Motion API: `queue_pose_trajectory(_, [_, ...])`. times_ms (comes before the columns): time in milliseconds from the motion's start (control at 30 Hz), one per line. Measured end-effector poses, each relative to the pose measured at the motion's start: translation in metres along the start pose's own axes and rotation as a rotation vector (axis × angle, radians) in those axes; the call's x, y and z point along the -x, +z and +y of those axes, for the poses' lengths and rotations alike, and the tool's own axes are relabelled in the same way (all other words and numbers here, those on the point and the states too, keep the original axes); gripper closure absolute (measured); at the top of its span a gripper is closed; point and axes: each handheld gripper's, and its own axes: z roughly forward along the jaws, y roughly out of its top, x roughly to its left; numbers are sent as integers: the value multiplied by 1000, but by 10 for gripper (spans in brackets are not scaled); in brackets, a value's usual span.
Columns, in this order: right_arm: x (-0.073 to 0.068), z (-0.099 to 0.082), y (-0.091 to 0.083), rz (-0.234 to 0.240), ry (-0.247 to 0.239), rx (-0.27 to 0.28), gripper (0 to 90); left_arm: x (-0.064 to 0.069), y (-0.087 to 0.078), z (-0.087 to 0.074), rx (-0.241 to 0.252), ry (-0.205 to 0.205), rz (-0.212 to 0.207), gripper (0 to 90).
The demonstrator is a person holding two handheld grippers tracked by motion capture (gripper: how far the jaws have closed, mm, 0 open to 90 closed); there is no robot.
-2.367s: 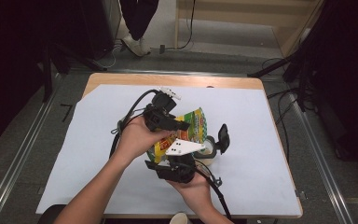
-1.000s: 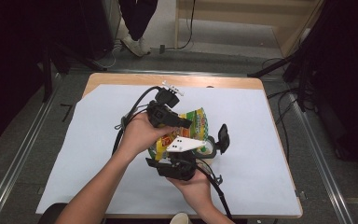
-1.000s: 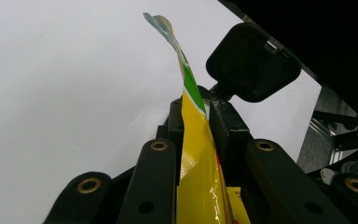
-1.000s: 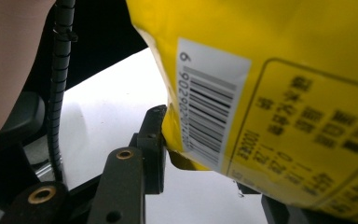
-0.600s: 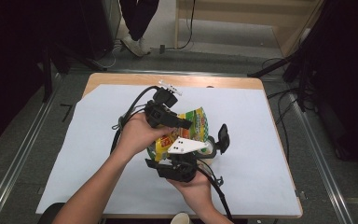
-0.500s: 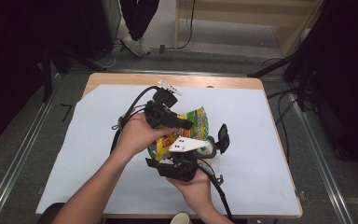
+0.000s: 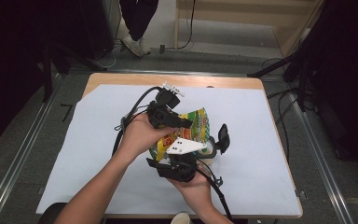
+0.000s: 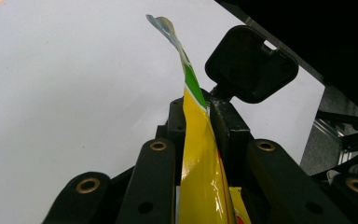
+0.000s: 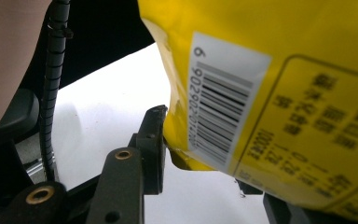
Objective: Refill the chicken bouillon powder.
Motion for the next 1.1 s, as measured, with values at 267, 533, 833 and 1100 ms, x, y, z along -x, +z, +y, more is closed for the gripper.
queue_pose_trajectory(267, [2,0,4,12,5,-2,632,-3,1,-1,-1,-9,3,790])
queue_pose_trajectory(533, [3,0,3,14,-2,-13,632,-4,2,-1,-2,-3,-5,789])
queue_pose_trajectory(833, [2,0,3,10,-3,-19,632,-7,2,-3,-8,-20,-23,791])
queue_pose_trajectory(1100, [2,0,4,10,-7,-19,632,-9,3,-2,-16,-23,-24,791])
